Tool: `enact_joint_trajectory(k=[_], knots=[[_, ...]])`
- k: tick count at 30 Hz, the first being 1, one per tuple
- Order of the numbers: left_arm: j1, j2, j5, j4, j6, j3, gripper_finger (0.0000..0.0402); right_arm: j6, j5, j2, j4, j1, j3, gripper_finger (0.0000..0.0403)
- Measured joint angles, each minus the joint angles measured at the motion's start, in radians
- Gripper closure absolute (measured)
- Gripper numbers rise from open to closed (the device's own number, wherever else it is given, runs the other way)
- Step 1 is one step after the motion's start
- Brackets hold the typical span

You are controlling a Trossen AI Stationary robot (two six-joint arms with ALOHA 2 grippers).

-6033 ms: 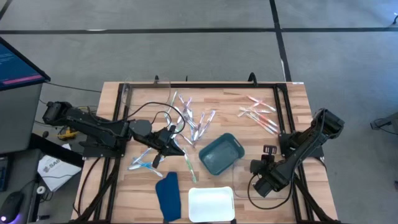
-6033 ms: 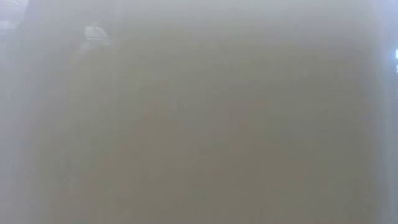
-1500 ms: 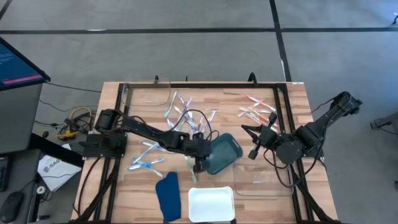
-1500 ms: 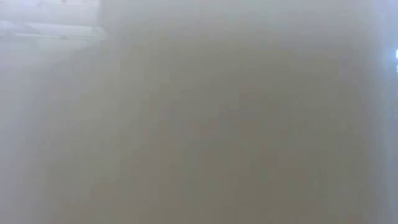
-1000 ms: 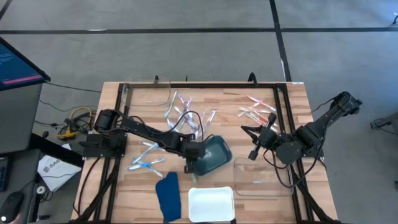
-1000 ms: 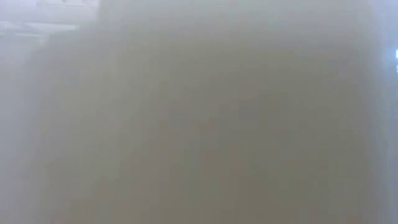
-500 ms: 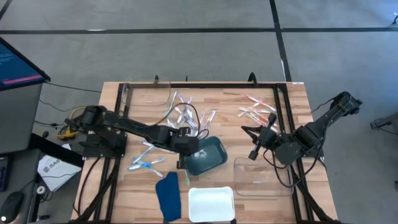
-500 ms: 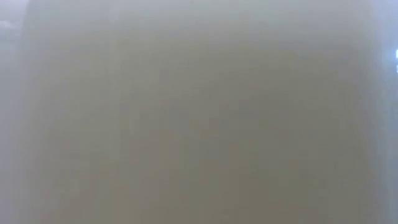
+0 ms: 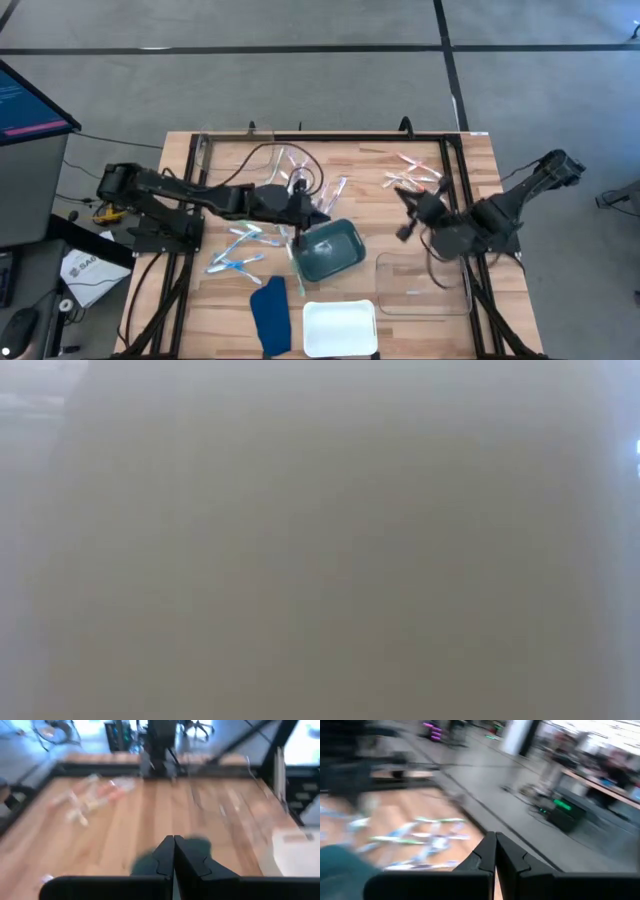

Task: Pick & Place Toothbrushes
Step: Adjust the orange toothbrushes

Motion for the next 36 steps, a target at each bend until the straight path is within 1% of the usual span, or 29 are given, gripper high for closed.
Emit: enact_joint_trajectory(k=[2,3,5,8,12,15,17,18,19,21,23,26,29,34,36], knots=[[0.000,-0.002,0.016,0.039,0.002,-0.063,0.0400,0.052,-0.002,-0.001,-0.060,-0.100,0.000,0.0403],[0.000,-0.003,0.017,0.059,0.002,-0.090,0.0400,0.066,-0.019,-0.005,-0.085,-0.157,0.000,0.0403],[0.000,-0.004,0.016,0.115,0.001,-0.147,0.0400,0.070,-0.097,-0.015,-0.122,-0.287,0.000,0.0403],[0.001,-0.004,0.025,0.174,0.000,-0.225,0.0400,0.029,-0.241,-0.024,-0.147,-0.506,-0.001,0.0403],[0.004,-0.012,0.064,0.229,-0.001,-0.291,0.0400,-0.145,-0.429,-0.027,-0.110,-0.801,0.000,0.0403],[0.004,-0.013,0.070,0.278,0.023,-0.317,0.0400,-0.291,-0.647,-0.020,-0.044,-1.032,0.000,0.0403],[0.004,-0.013,0.075,0.320,0.036,-0.332,0.0400,-0.358,-0.811,-0.002,-0.011,-1.179,0.000,0.0403],[0.005,-0.013,0.082,0.341,0.043,-0.338,0.0400,-0.381,-0.869,0.012,0.003,-1.248,0.000,0.0403],[0.010,-0.013,0.092,0.347,0.050,-0.340,0.0400,-0.397,-0.911,0.029,0.016,-1.307,0.000,0.0403],[0.019,-0.015,0.113,0.345,0.053,-0.341,0.0400,-0.410,-0.952,0.075,0.028,-1.407,0.000,0.0403],[0.033,-0.024,0.132,0.353,0.053,-0.341,0.0400,-0.429,-0.963,0.133,0.034,-1.483,0.000,0.0403],[0.054,-0.034,0.161,0.347,0.055,-0.341,0.0400,-0.436,-0.985,0.222,0.061,-1.544,0.000,0.0403],[0.075,-0.049,0.194,0.353,0.072,-0.341,0.0400,-0.442,-1.029,0.313,0.064,-1.572,0.001,0.0403],[0.094,-0.059,0.220,0.351,0.080,-0.340,0.0400,-0.433,-1.033,0.448,-0.016,-1.578,0.062,0.0403],[0.096,-0.059,0.227,0.351,0.081,-0.340,0.0400,-0.427,-1.041,0.498,-0.073,-1.582,0.083,0.0403]])
